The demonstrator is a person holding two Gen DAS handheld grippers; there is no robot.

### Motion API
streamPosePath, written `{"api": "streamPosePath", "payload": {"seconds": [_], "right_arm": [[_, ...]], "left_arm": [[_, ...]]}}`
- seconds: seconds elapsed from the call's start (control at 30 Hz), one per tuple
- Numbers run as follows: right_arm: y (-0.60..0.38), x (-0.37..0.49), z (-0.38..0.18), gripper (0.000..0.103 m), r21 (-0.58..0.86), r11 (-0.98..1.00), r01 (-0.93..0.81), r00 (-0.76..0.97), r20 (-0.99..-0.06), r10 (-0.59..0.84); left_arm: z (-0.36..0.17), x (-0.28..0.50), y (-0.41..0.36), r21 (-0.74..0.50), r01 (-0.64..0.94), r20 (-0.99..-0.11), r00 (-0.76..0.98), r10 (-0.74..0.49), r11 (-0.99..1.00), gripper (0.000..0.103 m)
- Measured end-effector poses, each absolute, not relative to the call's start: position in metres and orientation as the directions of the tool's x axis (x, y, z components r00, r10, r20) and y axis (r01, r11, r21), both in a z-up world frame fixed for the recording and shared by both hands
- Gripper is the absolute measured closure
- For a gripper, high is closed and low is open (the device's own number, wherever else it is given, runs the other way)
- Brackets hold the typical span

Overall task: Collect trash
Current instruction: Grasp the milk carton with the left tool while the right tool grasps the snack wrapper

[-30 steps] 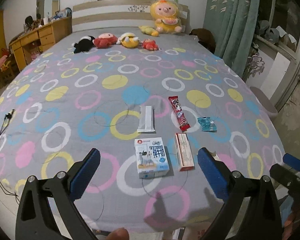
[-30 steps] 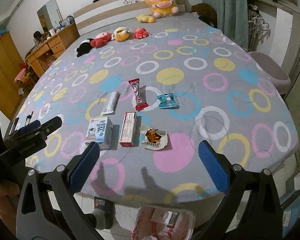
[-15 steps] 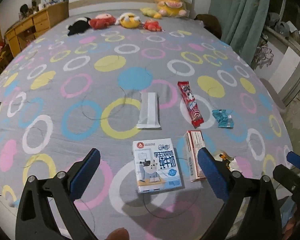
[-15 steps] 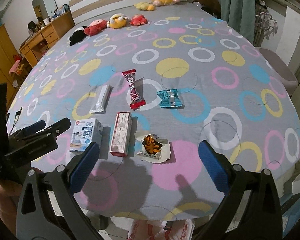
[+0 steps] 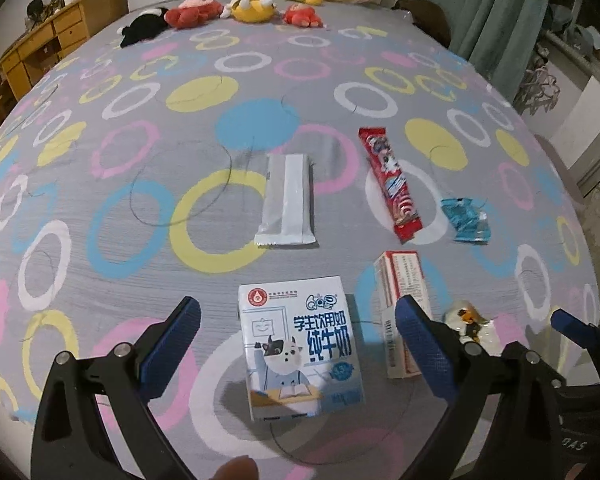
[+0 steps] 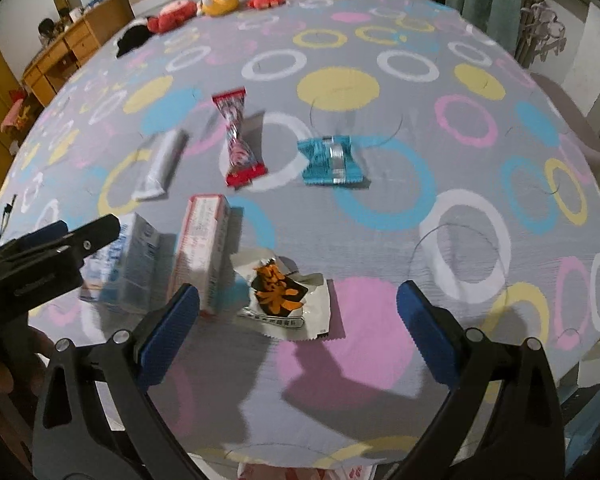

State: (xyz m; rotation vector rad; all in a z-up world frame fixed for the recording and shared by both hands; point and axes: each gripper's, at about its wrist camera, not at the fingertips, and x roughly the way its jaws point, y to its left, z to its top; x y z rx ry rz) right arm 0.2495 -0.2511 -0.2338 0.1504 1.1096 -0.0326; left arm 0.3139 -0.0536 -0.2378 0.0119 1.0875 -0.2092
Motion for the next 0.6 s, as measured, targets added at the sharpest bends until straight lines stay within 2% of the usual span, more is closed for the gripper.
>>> {"api": "streamPosePath", "payload": {"seconds": [0.6], "right_arm": [[-0.257,0.276,-0.297,0.007,0.050,0.994,0.100,0.309,-0.951,0.016]], "left_arm": [[-0.287,0.332,-0.061,-0.082,0.135,-0.934,0.334,-0.123,0.987,0.008]]}}
